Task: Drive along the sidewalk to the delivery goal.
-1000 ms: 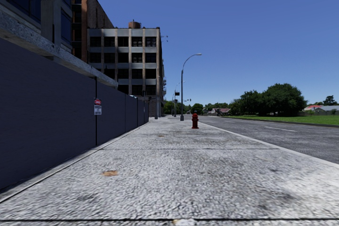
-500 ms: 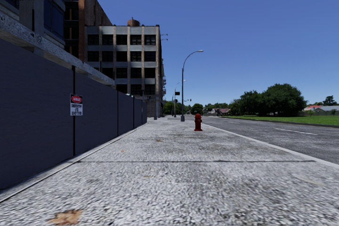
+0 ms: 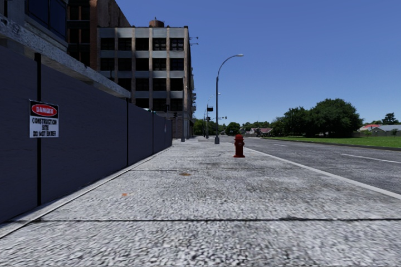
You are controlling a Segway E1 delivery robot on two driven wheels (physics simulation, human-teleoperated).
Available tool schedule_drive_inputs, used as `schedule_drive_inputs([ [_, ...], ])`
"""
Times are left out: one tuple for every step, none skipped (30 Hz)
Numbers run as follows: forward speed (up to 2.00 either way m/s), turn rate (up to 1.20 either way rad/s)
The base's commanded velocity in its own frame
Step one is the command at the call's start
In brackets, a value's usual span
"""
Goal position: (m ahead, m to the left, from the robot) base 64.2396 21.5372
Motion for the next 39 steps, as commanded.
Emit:
schedule_drive_inputs([
  [2.00, 0.00],
  [2.00, 0.00],
  [2.00, 0.00],
  [2.00, 0.00],
  [2.00, 0.00],
  [2.00, 0.00],
  [2.00, 0.00],
  [2.00, 0.00],
  [2.00, 0.00],
  [2.00, 0.00],
  [2.00, 0.00],
  [2.00, 0.00],
  [2.00, 0.00],
  [2.00, 0.00],
  [2.00, 0.00],
  [2.00, 0.00],
  [2.00, 0.00],
  [2.00, 0.00],
  [2.00, 0.00],
  [2.00, 0.00],
  [2.00, 0.00],
  [2.00, 0.00],
  [2.00, 0.00],
  [2.00, 0.00],
  [2.00, 0.00],
  [2.00, 0.00],
  [2.00, 0.00],
  [2.00, 0.00],
  [2.00, 0.00],
  [2.00, 0.00],
  [2.00, 0.00],
  [2.00, 0.00],
  [2.00, 0.00],
  [2.00, 0.00],
  [2.00, 0.00],
  [2.00, 0.00],
  [2.00, 0.00],
  [2.00, 0.00],
  [2.00, 0.00],
])
